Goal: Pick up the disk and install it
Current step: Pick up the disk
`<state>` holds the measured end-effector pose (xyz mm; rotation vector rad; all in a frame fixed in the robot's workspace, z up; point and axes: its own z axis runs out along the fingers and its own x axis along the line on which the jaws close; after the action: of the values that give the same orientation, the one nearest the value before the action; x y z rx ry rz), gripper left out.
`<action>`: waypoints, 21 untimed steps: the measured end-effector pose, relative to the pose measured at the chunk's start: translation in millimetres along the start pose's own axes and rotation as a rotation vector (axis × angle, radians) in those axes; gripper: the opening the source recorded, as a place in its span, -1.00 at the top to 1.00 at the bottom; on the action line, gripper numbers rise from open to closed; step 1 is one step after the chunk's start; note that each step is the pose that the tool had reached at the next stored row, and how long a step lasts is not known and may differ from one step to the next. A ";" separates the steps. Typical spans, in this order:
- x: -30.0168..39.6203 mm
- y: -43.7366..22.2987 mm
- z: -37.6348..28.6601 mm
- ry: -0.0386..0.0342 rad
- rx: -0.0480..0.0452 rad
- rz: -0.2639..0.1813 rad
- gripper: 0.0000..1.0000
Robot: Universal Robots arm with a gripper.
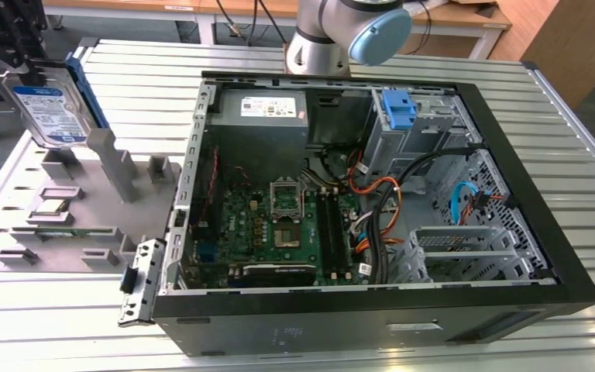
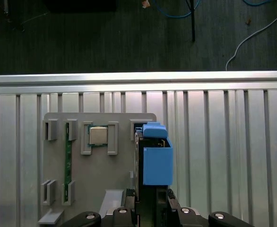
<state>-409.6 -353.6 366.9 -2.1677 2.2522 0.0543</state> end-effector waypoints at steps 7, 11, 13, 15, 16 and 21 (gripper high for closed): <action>-0.1 0.0 -1.6 0.0000 0.0000 0.000 0.31; -0.1 0.1 -2.1 0.0001 -0.0002 0.000 0.31; -0.1 0.0 -2.3 0.0000 0.0000 0.000 0.31; -0.1 0.1 -2.5 0.0001 -0.0001 0.000 0.31; -0.1 0.1 -3.0 0.0003 -0.0004 0.000 0.31; -0.2 0.1 -4.7 0.0000 0.0001 0.000 0.31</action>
<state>-409.6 -353.6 371.6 -2.1677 2.2522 0.0543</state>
